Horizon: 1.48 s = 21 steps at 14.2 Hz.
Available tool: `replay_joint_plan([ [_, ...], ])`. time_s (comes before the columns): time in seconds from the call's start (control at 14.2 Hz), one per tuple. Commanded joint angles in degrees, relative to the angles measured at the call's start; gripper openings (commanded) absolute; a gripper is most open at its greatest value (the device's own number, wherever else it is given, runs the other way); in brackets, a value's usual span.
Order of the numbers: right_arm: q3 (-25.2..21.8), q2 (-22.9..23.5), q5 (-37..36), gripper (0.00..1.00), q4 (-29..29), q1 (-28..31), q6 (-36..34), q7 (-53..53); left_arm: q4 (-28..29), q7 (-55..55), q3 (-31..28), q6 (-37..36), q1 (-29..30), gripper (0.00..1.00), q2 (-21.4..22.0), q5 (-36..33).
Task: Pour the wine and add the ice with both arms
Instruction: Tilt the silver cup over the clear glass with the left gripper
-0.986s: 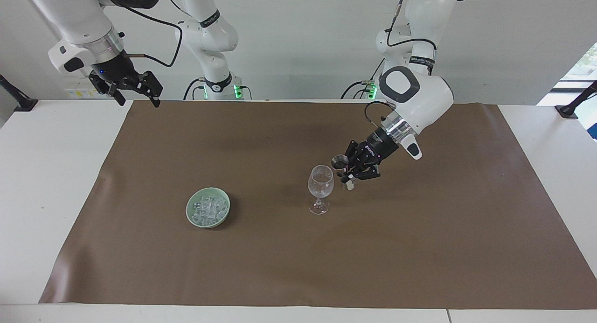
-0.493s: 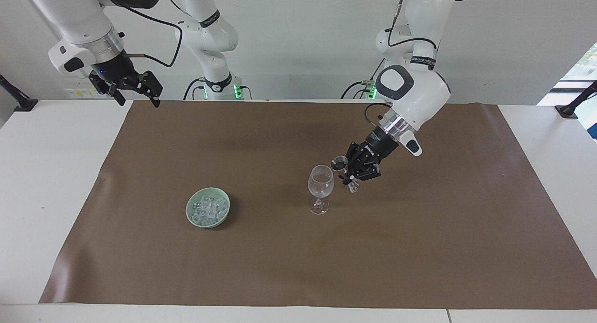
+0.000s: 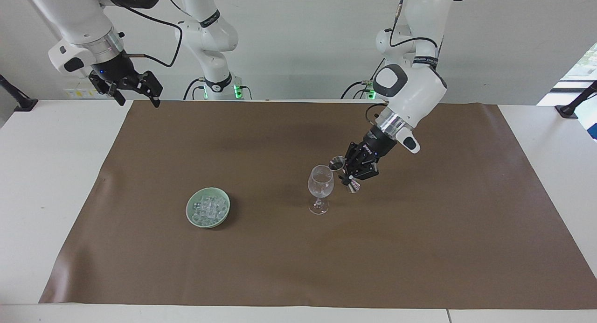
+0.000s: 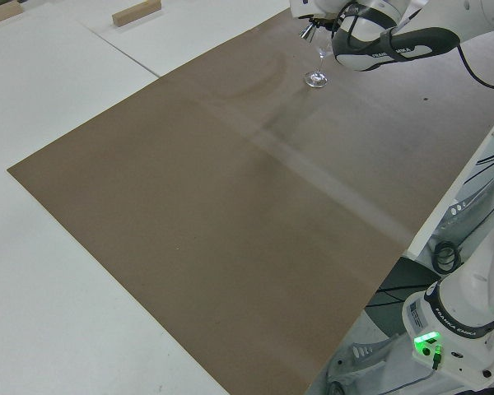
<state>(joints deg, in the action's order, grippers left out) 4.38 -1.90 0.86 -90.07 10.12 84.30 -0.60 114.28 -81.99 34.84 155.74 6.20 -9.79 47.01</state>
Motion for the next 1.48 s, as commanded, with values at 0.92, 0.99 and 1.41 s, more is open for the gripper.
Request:
replay_joint_plan([
  [0.92,0.19,-0.48,0.19,1.00,-0.54,0.34,0.86,-1.51,-0.37,-1.60,-0.30,7.29,-2.07,0.00,-1.28,-10.44],
  [0.99,0.19,-0.48,0.19,1.00,-0.54,0.34,0.86,-1.51,-0.20,-1.60,-0.30,8.43,-2.59,0.00,-1.37,-10.62],
  [1.41,0.19,-0.48,0.19,1.00,-0.54,0.34,0.86,-1.51,0.33,-1.60,-0.30,10.81,-3.30,0.00,-1.37,-14.31],
])
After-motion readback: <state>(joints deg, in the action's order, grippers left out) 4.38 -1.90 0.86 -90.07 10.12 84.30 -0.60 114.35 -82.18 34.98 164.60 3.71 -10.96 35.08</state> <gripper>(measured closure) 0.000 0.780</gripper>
